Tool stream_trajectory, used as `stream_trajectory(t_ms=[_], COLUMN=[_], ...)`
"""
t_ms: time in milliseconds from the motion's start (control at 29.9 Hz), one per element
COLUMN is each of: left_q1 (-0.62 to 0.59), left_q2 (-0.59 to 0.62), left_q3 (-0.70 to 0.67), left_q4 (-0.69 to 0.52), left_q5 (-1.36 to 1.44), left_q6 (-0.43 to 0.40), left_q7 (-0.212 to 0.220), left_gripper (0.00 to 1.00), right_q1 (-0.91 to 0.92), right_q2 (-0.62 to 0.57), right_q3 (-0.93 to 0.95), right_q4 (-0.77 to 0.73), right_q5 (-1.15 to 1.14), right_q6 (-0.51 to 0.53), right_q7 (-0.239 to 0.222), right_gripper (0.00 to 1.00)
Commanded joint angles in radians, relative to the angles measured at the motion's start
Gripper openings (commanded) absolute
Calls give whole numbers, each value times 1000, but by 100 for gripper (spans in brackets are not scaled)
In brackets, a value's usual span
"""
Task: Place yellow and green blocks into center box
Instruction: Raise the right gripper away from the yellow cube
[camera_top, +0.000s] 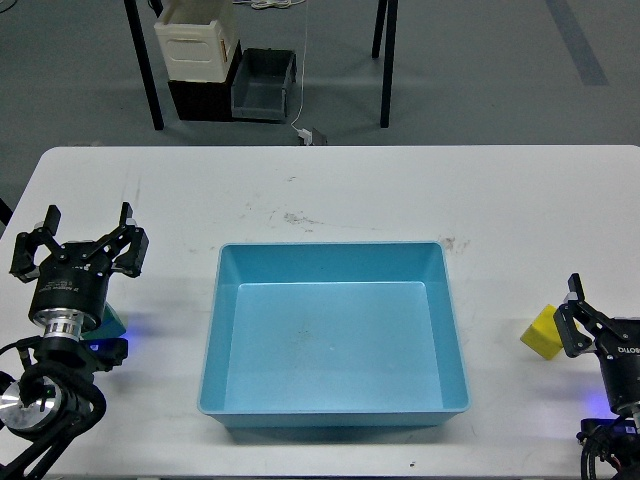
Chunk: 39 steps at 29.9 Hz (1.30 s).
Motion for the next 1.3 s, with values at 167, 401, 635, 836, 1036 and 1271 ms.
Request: stream_trajectory(t_ms=[167,401,635,836,1036,1271], left_q1=[2,-3,-6,-6,-6,-6], left_q2=[1,1,-16,-19,-19,-22], left_q3=[2,2,0,0,0,0], left_q4=[3,5,18,18,20,23], left_q5=[0,0,2,0,0,0], left_q6=[21,21,24,24,24,26], left_q7=[0,0,0,0,0,0], left_gripper=[100,100,100,100,100,100], right_q1=[10,77,265,440,591,903], right_q2=[-10,-73,-222,-351,-542,-747], right_q3=[29,152,218,193,-53,-564], right_q4=[9,4,-1,4,3,-59], right_q5=[-8,-258,-802,-1241,-1737,-1907], right_q6=[1,-9,-41,-65,-56,-55], right_q7=[0,3,3,3,30,357], right_gripper=[100,100,100,100,100,100])
